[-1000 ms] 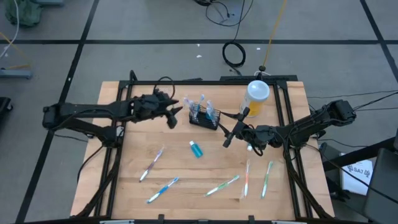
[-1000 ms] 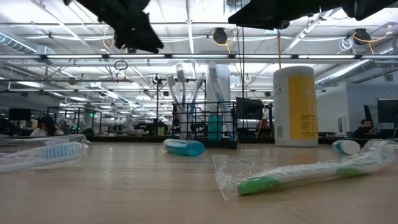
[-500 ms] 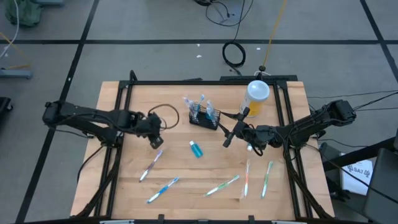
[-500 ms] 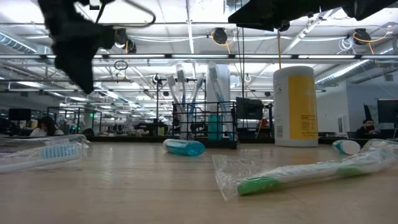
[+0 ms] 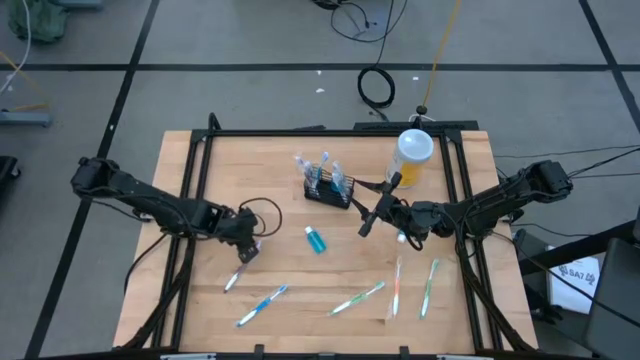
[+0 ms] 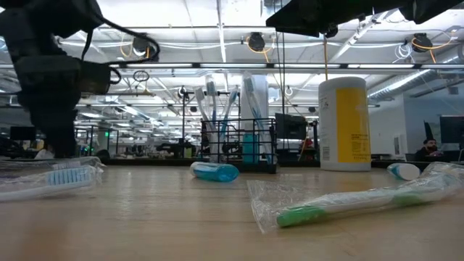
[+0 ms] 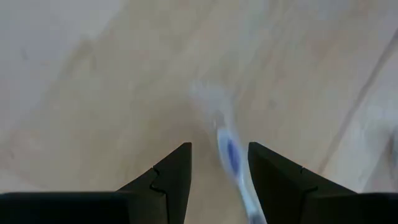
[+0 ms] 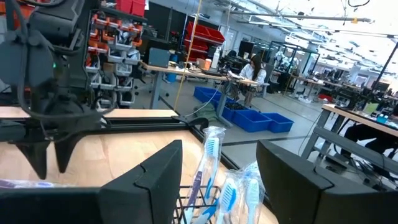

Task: Pick & Place toothbrushing station
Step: Put the purple toothbrush into the black wire organizer

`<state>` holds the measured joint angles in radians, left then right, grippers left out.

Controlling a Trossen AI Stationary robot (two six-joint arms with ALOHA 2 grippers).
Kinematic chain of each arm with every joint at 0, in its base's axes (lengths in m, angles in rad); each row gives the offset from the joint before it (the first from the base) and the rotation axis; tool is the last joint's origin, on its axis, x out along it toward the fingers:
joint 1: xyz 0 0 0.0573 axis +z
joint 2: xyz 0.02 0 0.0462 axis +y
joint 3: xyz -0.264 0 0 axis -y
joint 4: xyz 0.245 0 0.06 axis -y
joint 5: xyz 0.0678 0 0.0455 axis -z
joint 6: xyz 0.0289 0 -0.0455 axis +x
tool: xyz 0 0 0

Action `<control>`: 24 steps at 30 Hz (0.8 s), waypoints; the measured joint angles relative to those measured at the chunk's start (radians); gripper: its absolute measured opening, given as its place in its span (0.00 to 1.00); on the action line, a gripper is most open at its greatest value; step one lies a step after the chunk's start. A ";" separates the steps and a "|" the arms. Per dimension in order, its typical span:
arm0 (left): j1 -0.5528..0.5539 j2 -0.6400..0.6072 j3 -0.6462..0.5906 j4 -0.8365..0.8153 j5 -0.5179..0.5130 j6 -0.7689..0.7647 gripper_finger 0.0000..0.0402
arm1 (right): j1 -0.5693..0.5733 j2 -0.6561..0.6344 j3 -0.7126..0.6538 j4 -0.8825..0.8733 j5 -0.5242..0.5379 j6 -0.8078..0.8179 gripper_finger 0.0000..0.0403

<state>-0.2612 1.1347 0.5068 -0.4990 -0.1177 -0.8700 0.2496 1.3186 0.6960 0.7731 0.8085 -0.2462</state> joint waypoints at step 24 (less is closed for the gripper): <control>0.034 0.046 0.007 0.047 -0.060 0.015 0.40 | 0.000 0.000 0.000 0.000 0.000 0.000 0.49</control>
<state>-0.2273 1.1803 0.5140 -0.4519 -0.1775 -0.8546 0.2495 1.3186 0.6959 0.7731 0.8087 -0.2466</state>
